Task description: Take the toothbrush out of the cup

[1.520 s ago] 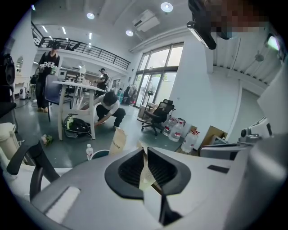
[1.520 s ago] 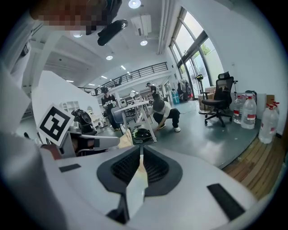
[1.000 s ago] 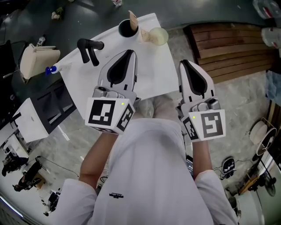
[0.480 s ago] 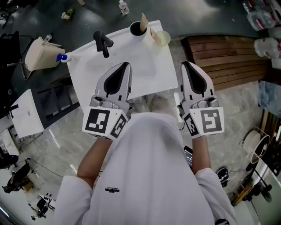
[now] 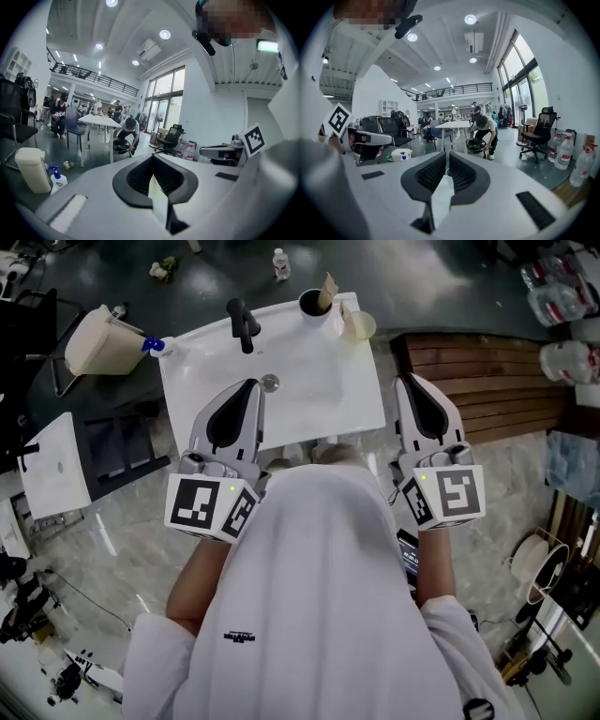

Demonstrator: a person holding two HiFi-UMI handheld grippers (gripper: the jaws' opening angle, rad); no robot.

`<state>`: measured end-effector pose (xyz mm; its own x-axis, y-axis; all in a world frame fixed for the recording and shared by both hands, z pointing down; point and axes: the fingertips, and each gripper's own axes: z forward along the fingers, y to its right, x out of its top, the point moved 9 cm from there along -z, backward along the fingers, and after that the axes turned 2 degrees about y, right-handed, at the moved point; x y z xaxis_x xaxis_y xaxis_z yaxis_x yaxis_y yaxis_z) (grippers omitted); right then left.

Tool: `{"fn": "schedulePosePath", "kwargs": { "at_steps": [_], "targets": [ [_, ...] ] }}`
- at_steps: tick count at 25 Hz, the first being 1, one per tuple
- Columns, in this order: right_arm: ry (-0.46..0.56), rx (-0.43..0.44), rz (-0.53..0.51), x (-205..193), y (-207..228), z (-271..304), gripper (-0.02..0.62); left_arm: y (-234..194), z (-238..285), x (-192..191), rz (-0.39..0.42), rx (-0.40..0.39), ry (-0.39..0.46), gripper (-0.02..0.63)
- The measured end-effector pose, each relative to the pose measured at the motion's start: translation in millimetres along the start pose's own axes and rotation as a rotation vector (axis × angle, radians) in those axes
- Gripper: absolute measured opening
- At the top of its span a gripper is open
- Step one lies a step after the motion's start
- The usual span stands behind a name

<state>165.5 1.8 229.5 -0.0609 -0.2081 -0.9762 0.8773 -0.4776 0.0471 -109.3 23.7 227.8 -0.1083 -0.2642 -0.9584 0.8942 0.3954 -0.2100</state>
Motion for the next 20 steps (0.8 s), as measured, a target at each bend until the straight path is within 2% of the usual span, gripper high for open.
{"fn": "schedulePosePath", "kwargs": {
  "at_steps": [5, 8, 20],
  "targets": [
    [-0.003, 0.030, 0.022, 5.5, -13.9, 5.3, 0.020, -12.9, -15.2, 1.4, -0.017, 0.024, 0.012, 0.006],
    [0.005, 0.052, -0.003, 10.3, -21.6, 9.9, 0.020, -17.1, -16.6, 2.1, -0.024, 0.029, 0.023, 0.006],
    [-0.025, 0.076, -0.034, 6.6, -15.4, -2.1, 0.020, 2.1, -1.9, -2.4, -0.035, -0.018, 0.014, 0.006]
  ]
}}
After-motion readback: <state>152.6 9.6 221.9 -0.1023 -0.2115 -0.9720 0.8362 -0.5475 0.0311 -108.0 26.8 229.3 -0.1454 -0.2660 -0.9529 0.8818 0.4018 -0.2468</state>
